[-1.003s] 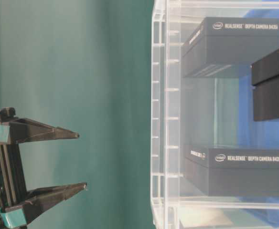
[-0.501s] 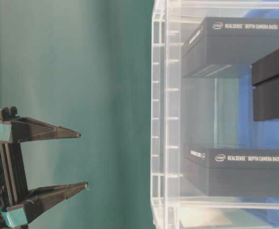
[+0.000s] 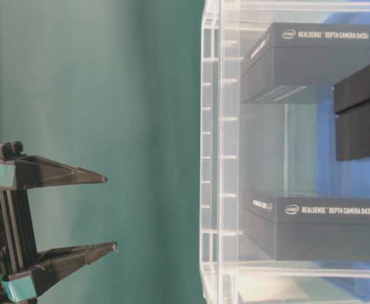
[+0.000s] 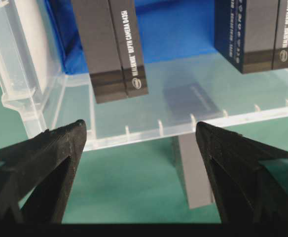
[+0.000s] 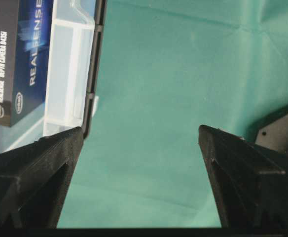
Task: Take out the box from the case.
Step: 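Lower the open left gripper around the left black box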
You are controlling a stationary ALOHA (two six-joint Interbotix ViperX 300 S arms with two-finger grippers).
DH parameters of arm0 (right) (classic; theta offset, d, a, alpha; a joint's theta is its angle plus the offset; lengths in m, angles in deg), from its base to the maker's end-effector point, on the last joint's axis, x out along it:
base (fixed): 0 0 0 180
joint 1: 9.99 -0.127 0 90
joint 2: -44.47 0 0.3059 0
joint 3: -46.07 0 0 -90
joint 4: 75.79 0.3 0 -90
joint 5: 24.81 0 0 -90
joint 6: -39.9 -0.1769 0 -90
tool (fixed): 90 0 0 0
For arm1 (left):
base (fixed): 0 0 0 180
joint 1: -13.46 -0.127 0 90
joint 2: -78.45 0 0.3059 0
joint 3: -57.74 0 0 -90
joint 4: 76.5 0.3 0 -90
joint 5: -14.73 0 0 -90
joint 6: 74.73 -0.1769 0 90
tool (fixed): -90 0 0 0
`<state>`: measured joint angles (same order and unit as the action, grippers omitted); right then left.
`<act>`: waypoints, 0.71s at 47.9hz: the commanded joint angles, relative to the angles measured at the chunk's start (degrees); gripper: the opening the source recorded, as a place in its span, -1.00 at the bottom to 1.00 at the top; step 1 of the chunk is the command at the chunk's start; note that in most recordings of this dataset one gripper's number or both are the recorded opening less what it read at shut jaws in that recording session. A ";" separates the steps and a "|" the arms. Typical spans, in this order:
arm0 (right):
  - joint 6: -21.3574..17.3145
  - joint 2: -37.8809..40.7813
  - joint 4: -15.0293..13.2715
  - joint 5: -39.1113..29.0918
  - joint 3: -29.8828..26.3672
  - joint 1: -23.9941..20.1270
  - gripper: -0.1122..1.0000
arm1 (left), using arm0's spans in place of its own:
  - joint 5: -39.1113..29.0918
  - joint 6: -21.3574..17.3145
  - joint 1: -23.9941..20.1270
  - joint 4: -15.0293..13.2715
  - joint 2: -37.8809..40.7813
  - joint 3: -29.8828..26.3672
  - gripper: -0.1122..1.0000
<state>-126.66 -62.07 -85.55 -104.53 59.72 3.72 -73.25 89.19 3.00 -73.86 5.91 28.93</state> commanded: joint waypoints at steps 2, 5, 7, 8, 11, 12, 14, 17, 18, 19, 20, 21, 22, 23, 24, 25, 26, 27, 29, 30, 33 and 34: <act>0.09 -0.26 -0.18 0.18 -0.53 0.18 0.86 | -0.09 0.18 0.09 0.18 -0.79 -0.97 0.83; 0.18 -0.26 -0.18 0.18 -0.53 0.18 0.86 | -0.09 0.18 0.00 0.18 -0.79 -0.97 0.83; 0.18 -0.26 -0.18 0.18 -0.53 0.18 0.86 | -0.09 0.18 0.00 0.18 -0.79 -0.97 0.83; 0.18 -0.35 -0.18 0.18 -0.53 0.18 0.86 | -0.09 0.18 0.09 0.18 -0.79 -0.97 0.83; 0.18 -0.26 -0.18 0.18 -0.53 0.18 0.86 | -0.09 0.18 0.09 0.18 -0.79 -0.97 0.83; 0.18 -0.35 -0.18 0.26 -0.53 0.18 0.86 | -0.09 0.18 0.09 0.18 -0.79 -0.97 0.83; 0.18 -0.26 -0.18 0.18 -0.53 0.18 0.86 | -0.09 0.26 0.09 0.18 -0.79 -0.97 0.83; 0.18 -0.26 -0.18 0.18 -0.53 0.18 0.86 | -0.09 0.35 0.09 0.18 -0.79 -0.88 0.83; 0.18 -0.35 -0.18 0.18 -0.53 0.18 0.86 | -0.09 0.35 0.09 0.18 -0.79 -0.79 0.83; 0.18 -0.35 -0.18 0.18 -0.53 0.18 0.86 | -0.09 0.35 0.09 0.18 -0.79 -0.79 0.83; 0.18 -0.35 -0.18 0.26 -0.53 0.18 0.86 | -0.09 0.35 0.09 0.18 -0.79 -0.53 0.83; 0.18 -0.35 -0.18 0.18 -0.53 0.18 0.86 | -0.09 0.35 0.09 0.18 -0.79 -0.44 0.83; 0.18 -0.26 -0.18 0.26 -0.53 0.18 0.86 | -0.09 0.35 0.18 0.18 -0.79 -0.26 0.83; 0.18 -0.35 -0.18 0.26 -0.53 0.18 0.86 | -0.09 0.35 0.18 0.18 -0.79 -0.18 0.83; 0.18 -0.26 -0.18 0.18 -0.53 0.18 0.86 | -0.09 0.35 0.18 0.18 -0.79 0.09 0.83; 0.26 -0.26 -0.26 0.26 -0.53 0.18 0.86 | -0.09 0.35 0.18 0.18 -0.79 0.26 0.83; 0.35 -0.26 -0.18 0.18 -0.53 0.18 0.86 | -0.09 0.35 0.18 0.18 -0.79 0.53 0.83; 0.44 -0.26 -0.18 0.26 -0.53 0.18 0.86 | -0.09 0.35 0.18 0.18 -0.79 0.79 0.83; 0.70 -0.35 -0.18 0.18 -0.53 0.18 0.86 | -0.09 0.35 0.35 0.18 -0.79 1.41 0.83; 0.88 -0.26 -0.18 0.18 -0.53 0.26 0.86 | 0.00 0.35 0.26 0.18 -0.79 1.67 0.83; 0.97 -0.35 -0.18 0.26 -0.44 0.18 0.86 | 0.44 0.35 0.35 0.18 -0.88 2.64 0.83; 0.97 -0.26 -0.18 0.26 -0.53 0.18 0.86 | 0.62 0.35 0.35 0.18 -0.79 2.90 0.83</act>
<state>-125.87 -62.07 -85.55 -104.53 59.72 3.81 -73.07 89.54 3.18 -73.86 5.91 31.75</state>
